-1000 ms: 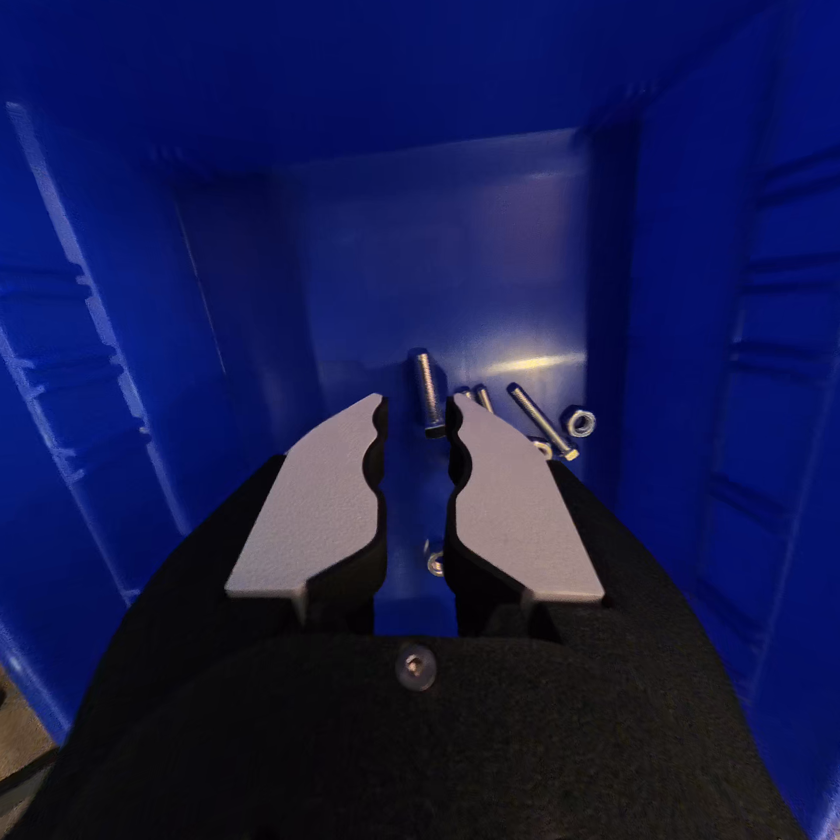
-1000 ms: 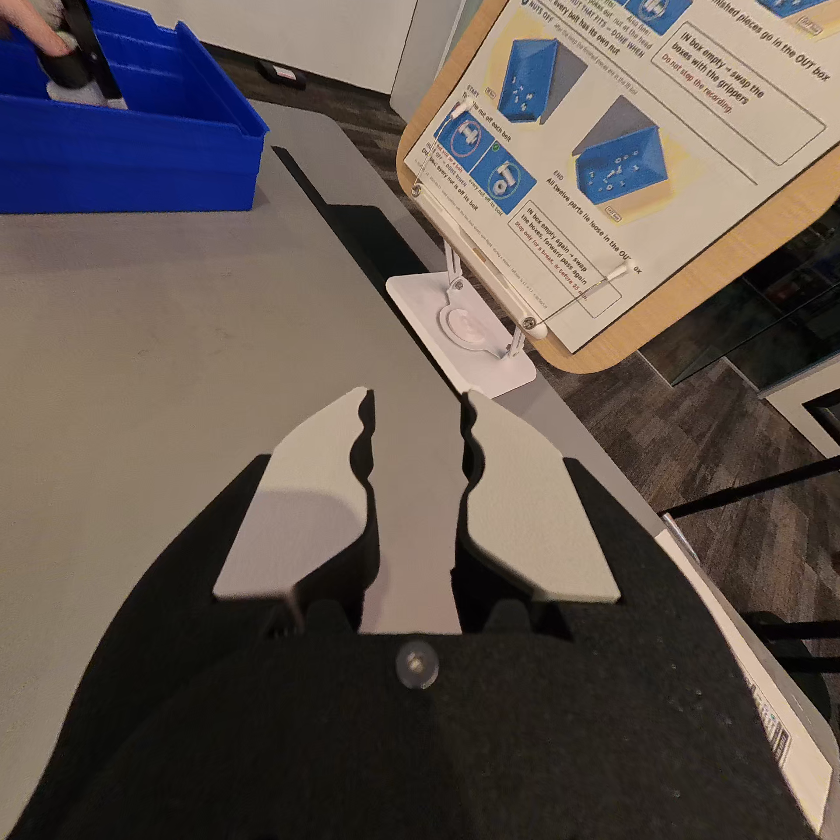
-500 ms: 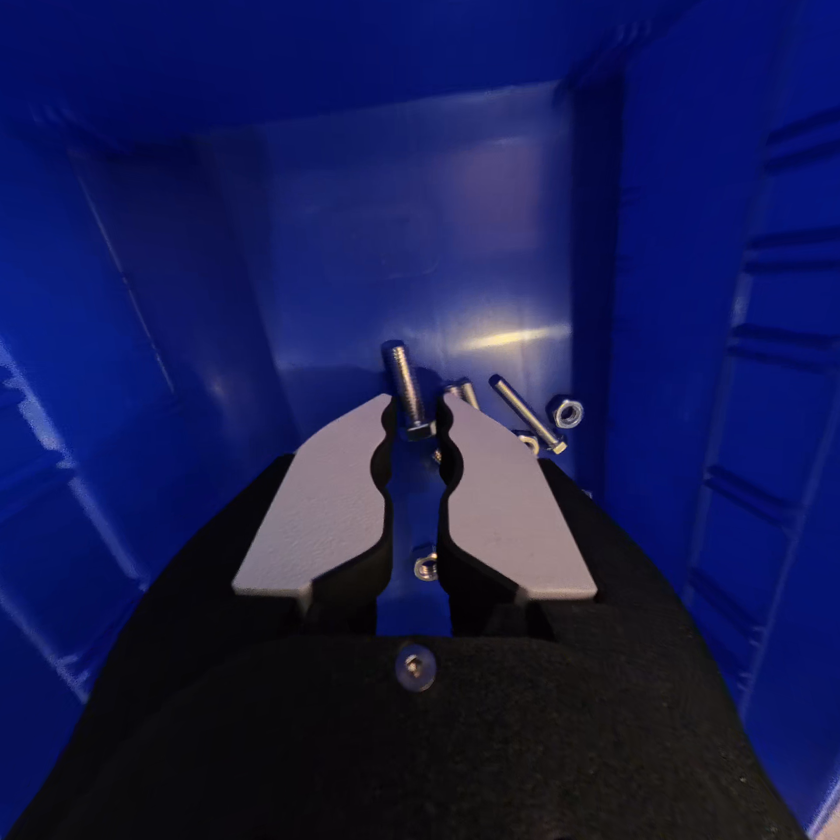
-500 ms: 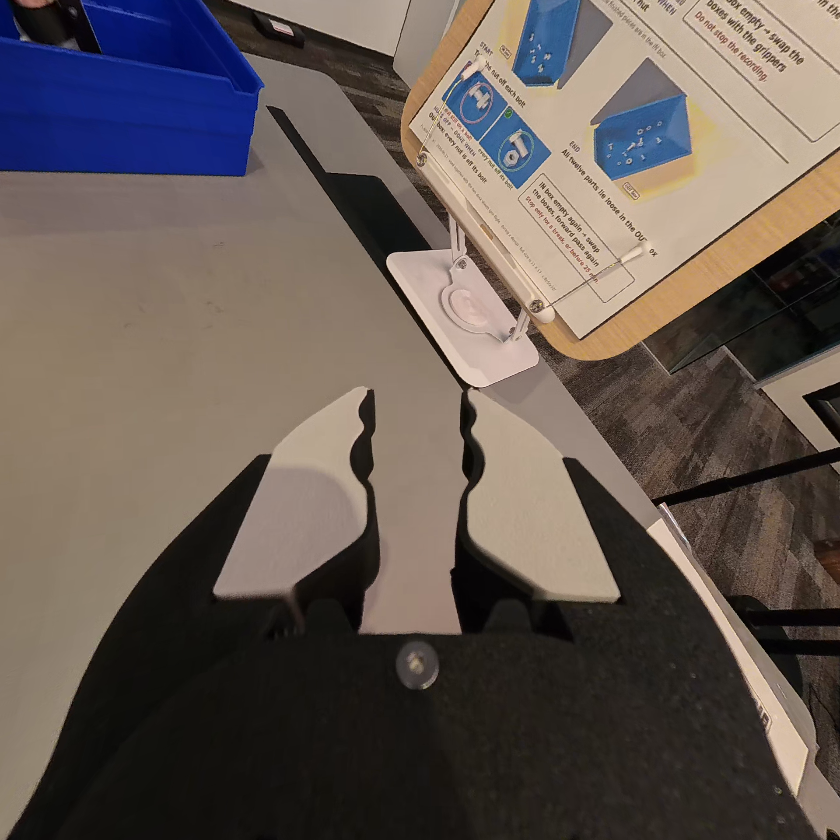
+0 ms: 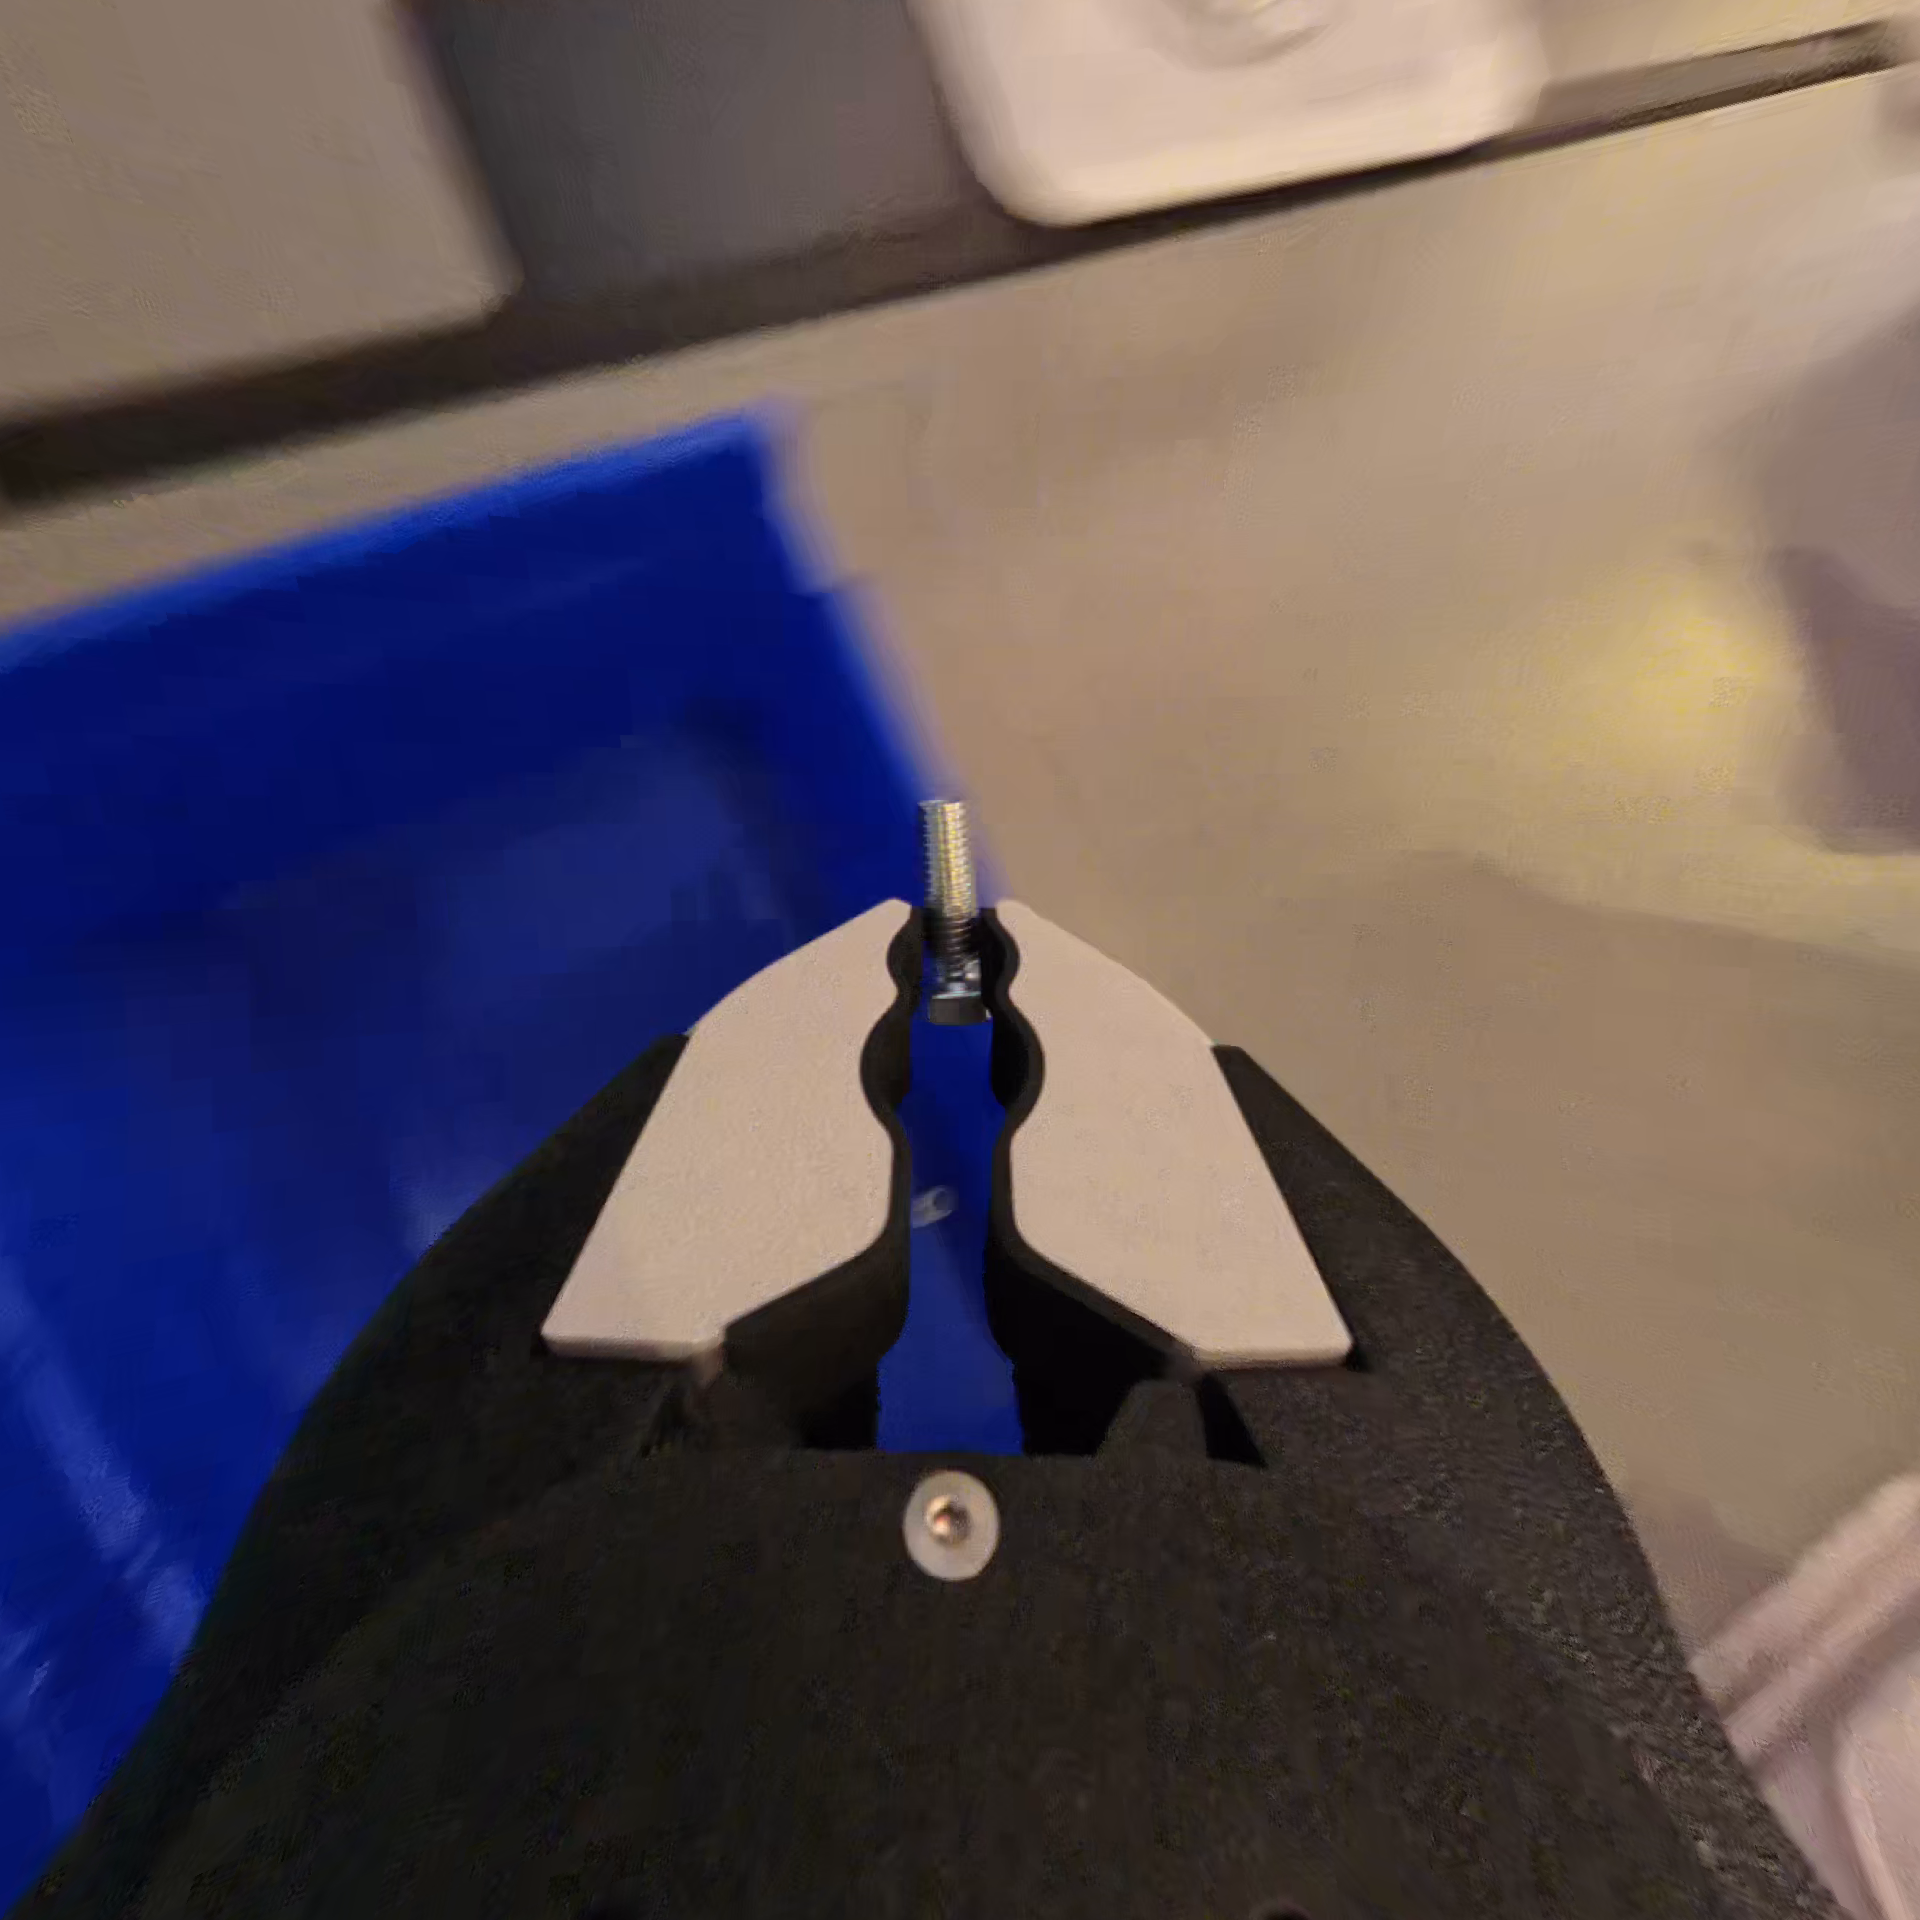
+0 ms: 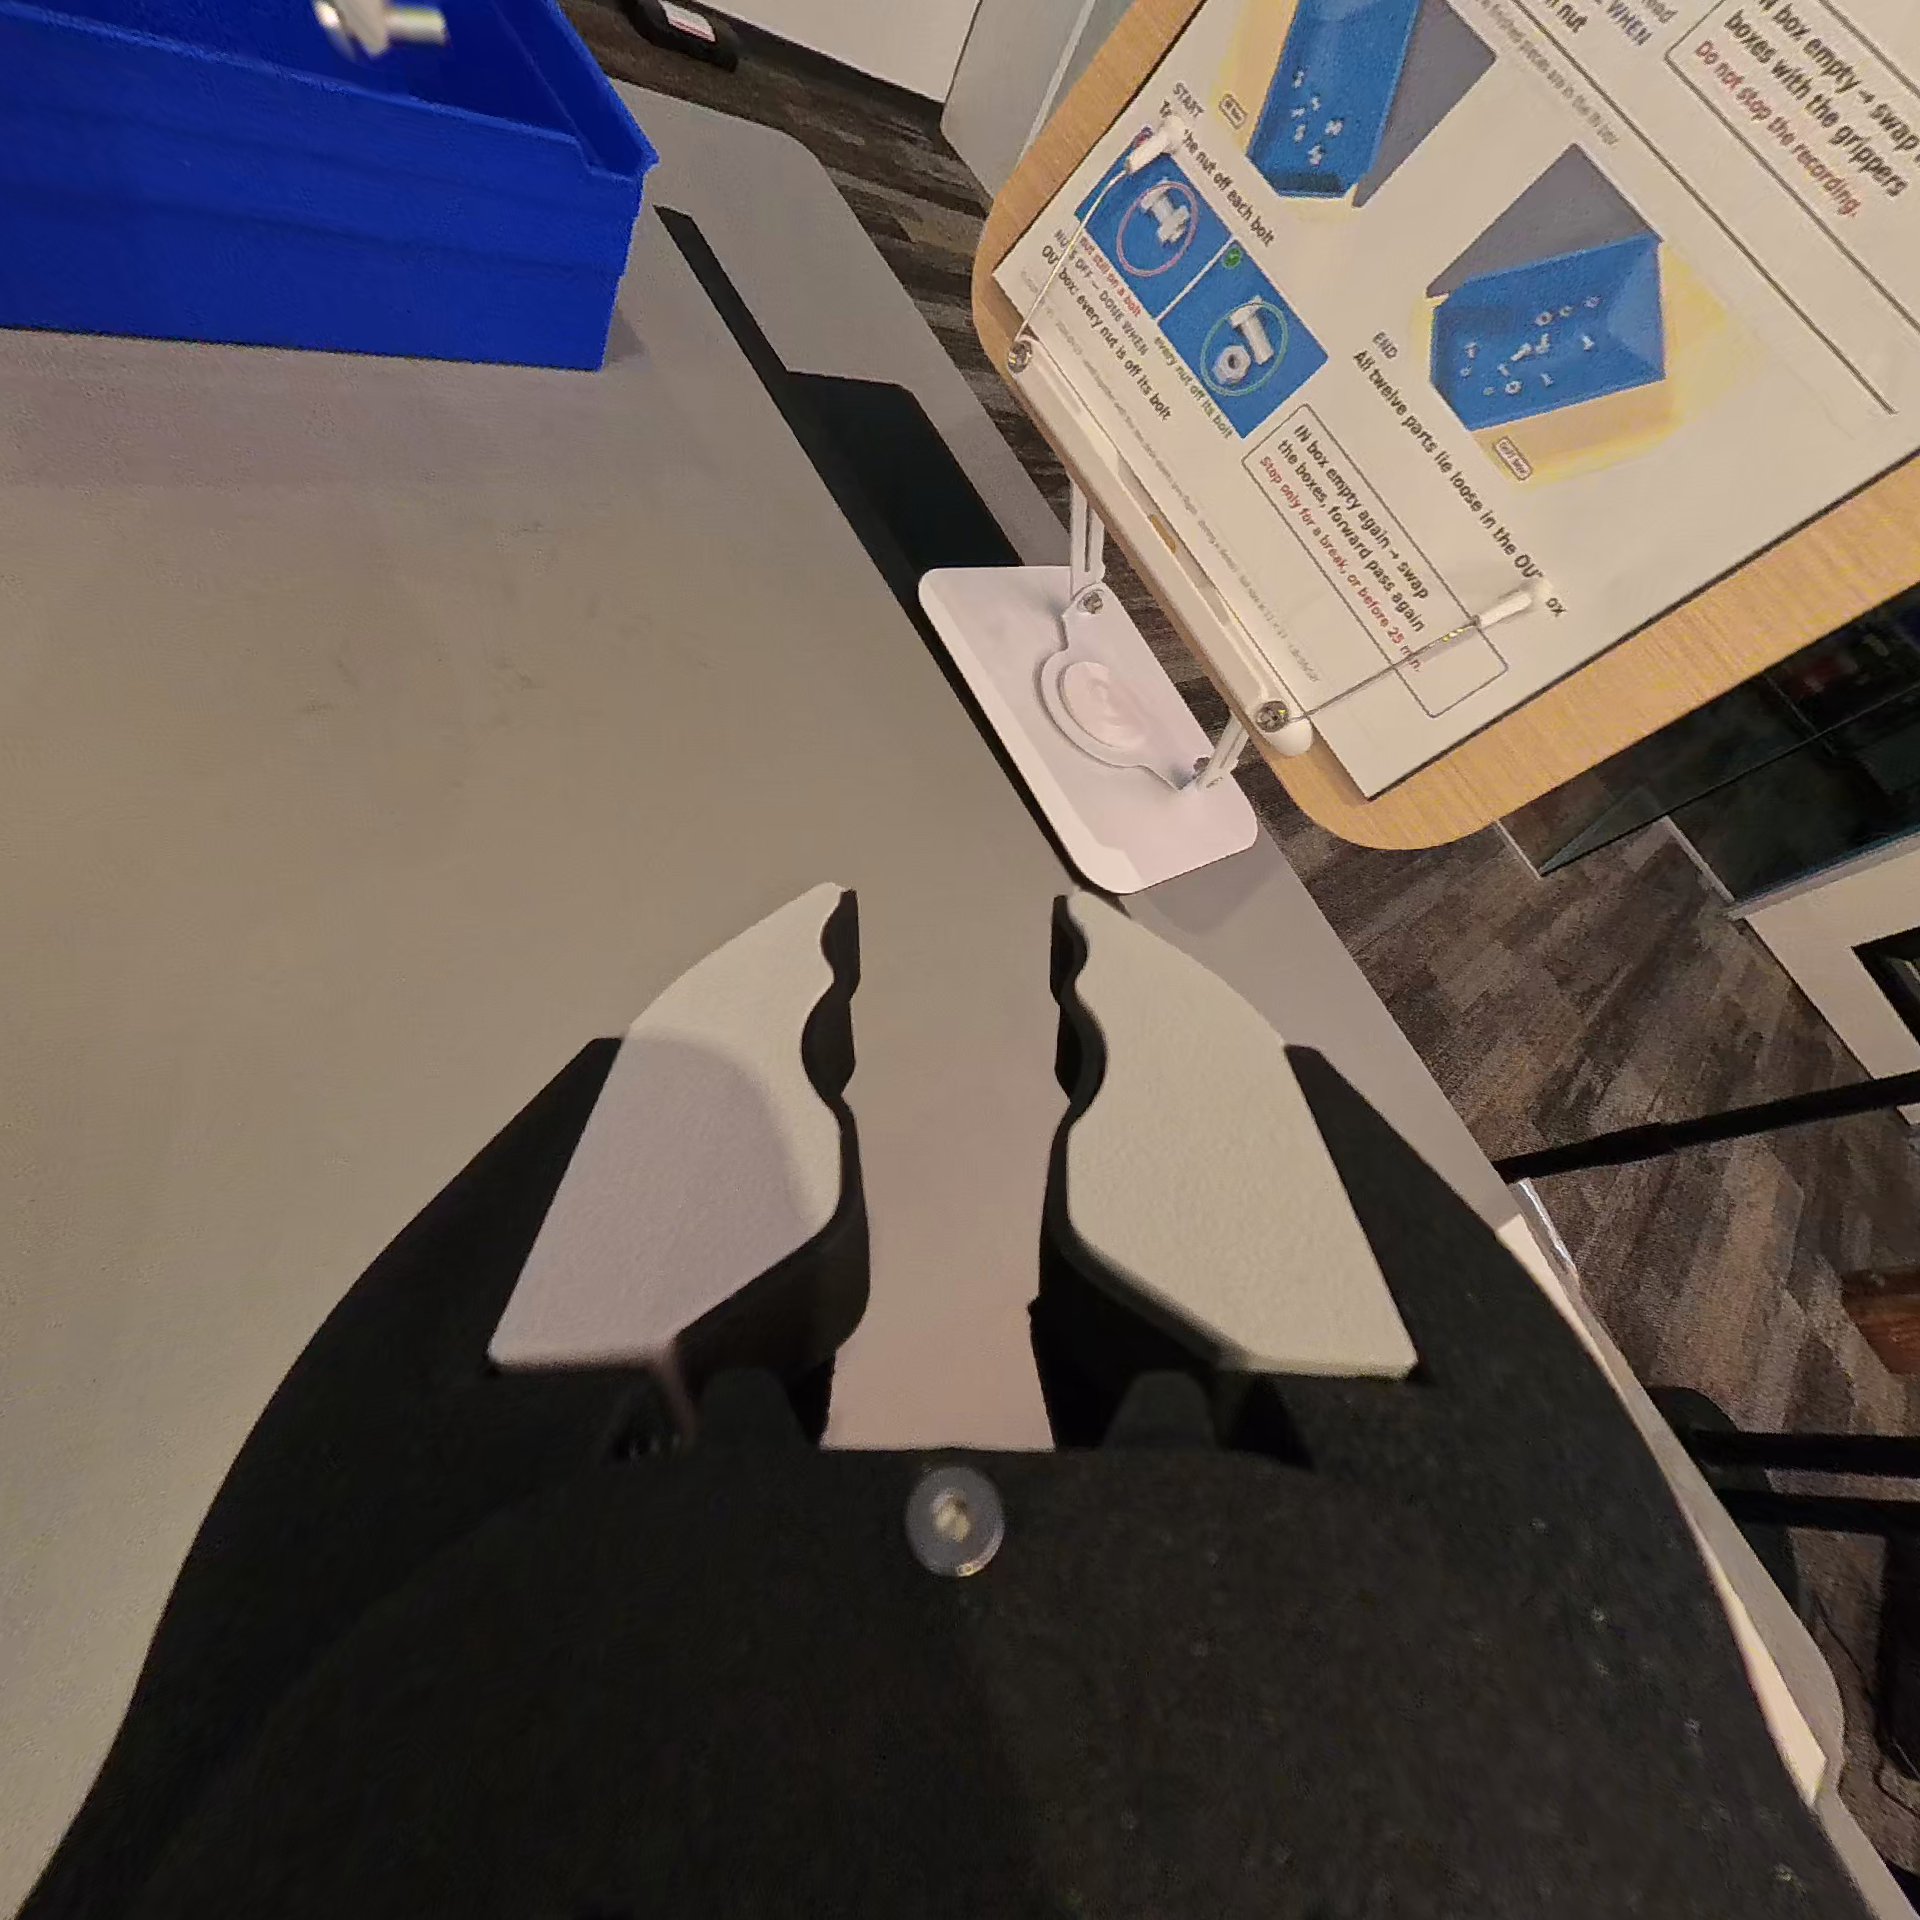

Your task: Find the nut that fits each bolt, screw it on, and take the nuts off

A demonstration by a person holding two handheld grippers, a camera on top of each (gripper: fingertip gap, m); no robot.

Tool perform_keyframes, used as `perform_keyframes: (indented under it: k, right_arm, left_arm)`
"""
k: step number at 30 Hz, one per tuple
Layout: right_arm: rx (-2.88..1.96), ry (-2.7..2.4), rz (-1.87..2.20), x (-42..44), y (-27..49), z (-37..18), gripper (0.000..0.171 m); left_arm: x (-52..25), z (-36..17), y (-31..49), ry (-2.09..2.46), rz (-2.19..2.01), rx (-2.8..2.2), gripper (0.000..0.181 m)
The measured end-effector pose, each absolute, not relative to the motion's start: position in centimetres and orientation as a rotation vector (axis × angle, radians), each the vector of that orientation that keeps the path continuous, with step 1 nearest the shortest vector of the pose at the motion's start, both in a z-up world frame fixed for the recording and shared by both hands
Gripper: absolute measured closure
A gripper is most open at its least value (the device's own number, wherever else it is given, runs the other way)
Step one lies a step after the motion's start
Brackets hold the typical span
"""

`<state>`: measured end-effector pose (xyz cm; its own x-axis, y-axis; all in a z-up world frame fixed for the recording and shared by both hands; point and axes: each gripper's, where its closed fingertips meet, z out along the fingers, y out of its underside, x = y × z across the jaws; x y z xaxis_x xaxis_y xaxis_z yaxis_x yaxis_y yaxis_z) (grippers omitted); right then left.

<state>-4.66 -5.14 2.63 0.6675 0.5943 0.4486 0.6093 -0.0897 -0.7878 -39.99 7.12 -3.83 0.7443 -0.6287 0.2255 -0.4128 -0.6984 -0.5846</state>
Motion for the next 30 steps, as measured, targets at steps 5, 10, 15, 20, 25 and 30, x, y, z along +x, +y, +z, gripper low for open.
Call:
perform_keyframes:
  k: [5, 10, 15, 20, 25, 30]
  right_arm:
    - [-1.769, -0.967, -0.033, -4.1, -5.0, 2.6, 0.136]
    - [-1.787, -0.931, -0.003, -3.1, -4.9, 2.7, 0.136]
    - [-1.794, -0.926, -0.023, -2.5, -4.8, 2.8, 0.136]
    - [-1.837, -0.934, -0.04, -2.2, -4.4, 1.9, 0.137]
    - [-1.848, -0.948, -0.048, -2.3, -4.2, 1.4, 0.137]
    - [-1.837, -0.94, -0.032, -2.2, -4.3, 1.6, 0.137]
  left_arm:
    - [-25.1, -1.9, -2.9, 1.409, -0.744, -2.135, 0.172]
    - [-18.5, -11.0, -8.0, 1.768, -0.536, -2.22, 0.172]
    - [-17.4, -13.8, -7.4, 1.769, -0.417, -2.224, 0.172]
    - [-18.1, -15.4, -7.7, 1.829, -0.349, -2.26, 0.172]
    - [-17.8, -15.7, -7.7, 1.836, -0.34, -2.235, 0.172]
    - [-18.2, -11.6, -6.3, 1.734, -0.422, -2.161, 0.164]
